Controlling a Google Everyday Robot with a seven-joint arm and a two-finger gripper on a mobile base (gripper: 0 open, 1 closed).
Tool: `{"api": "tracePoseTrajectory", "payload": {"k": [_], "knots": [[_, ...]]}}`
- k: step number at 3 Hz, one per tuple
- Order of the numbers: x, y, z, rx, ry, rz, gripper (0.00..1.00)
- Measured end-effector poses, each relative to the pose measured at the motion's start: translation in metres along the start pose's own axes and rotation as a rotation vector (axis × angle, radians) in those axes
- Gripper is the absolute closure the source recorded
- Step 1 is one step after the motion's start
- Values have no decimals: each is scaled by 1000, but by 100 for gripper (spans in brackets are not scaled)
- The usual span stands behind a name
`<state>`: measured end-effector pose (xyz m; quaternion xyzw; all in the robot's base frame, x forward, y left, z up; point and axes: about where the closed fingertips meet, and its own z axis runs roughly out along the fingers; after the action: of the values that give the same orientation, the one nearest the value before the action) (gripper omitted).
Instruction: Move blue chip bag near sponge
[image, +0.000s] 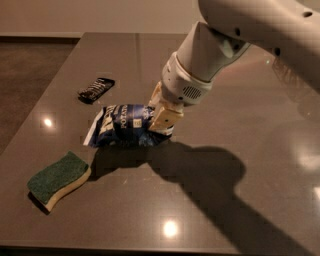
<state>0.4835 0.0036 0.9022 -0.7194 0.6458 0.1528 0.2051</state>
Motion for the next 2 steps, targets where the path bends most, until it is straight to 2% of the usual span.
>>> {"api": "tracePoseTrajectory", "payload": {"k": [1,2], "knots": [[-21,19,13,-54,-15,-67,62],[-34,29,22,-78,-30,-102,38]]}}
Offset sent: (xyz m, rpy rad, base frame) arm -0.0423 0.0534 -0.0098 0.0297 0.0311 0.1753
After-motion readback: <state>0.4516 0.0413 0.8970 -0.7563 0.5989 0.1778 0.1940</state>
